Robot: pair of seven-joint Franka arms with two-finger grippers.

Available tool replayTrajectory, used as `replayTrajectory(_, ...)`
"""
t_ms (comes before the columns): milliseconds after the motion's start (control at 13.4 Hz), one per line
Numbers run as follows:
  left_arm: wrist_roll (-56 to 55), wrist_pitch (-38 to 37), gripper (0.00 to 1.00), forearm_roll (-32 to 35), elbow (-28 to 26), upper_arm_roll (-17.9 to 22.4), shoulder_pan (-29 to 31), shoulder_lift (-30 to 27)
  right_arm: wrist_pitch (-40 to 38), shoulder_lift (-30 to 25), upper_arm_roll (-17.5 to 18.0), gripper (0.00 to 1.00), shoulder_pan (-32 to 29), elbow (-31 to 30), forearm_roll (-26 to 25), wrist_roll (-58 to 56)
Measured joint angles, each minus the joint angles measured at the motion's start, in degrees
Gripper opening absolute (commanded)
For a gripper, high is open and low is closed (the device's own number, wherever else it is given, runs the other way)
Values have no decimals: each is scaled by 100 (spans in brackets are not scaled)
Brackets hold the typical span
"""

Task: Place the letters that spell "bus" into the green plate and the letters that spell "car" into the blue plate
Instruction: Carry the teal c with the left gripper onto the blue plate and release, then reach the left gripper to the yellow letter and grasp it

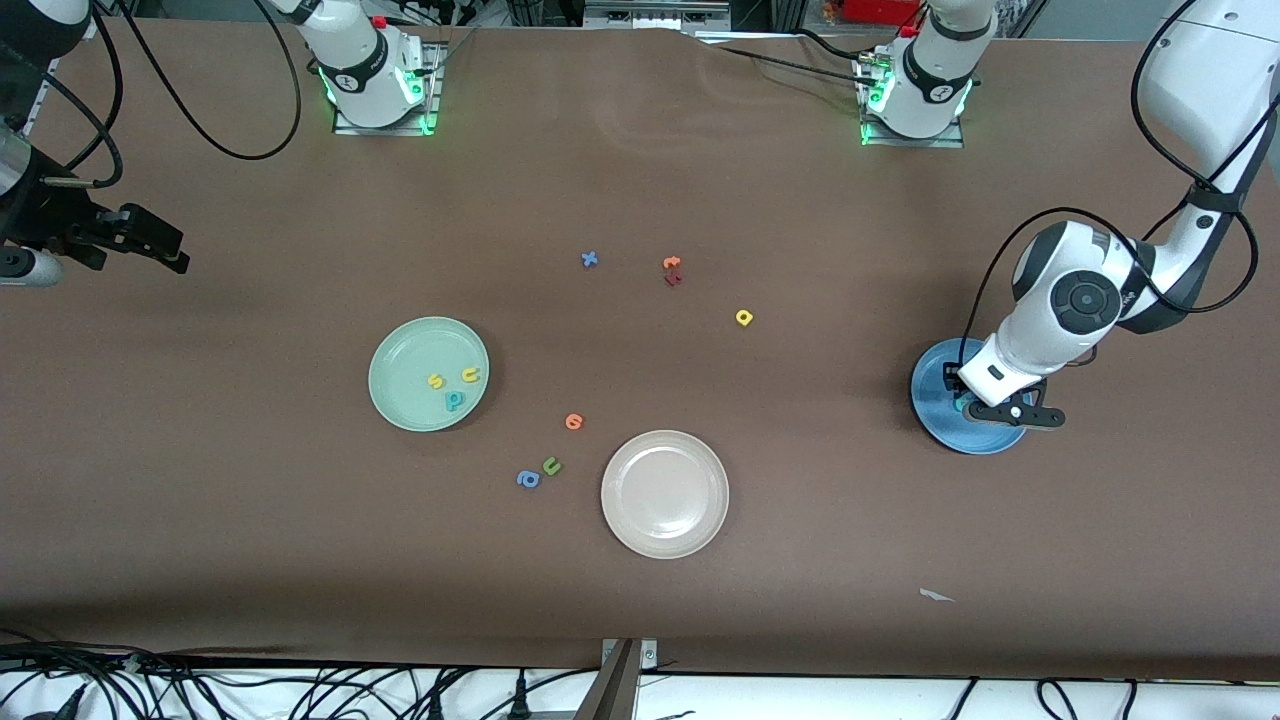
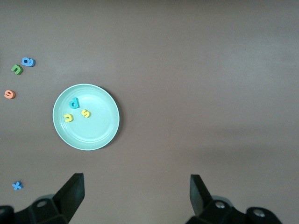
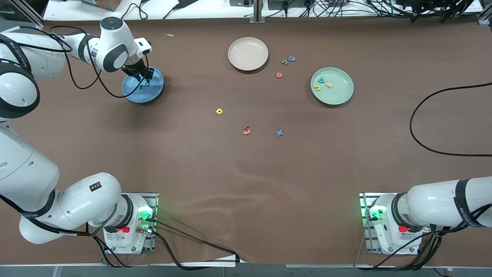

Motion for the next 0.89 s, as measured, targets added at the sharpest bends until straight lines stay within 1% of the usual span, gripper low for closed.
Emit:
replayTrajectory(149, -69, 0, 100, -11, 35, -46, -34, 3, 0, 0, 0, 100, 0, 0, 0, 0)
replayTrajectory(298, -661, 1, 100, -26, 48, -144, -302, 17, 0, 0, 0, 100, 0, 1, 0, 0)
replayTrajectory(447, -1507, 1, 100, -63, 70, -193, -913, 45, -1, 1, 0, 100, 0, 2, 0, 0)
replayTrajectory(671, -2654, -2, 100, -482, 166, -207, -1979, 112, -3, 3, 0, 100, 0, 3, 0, 0)
replayTrajectory(895, -3473, -15, 100, -608, 206, -206, -2672, 168, -4, 4, 0, 100, 0, 4, 1, 0)
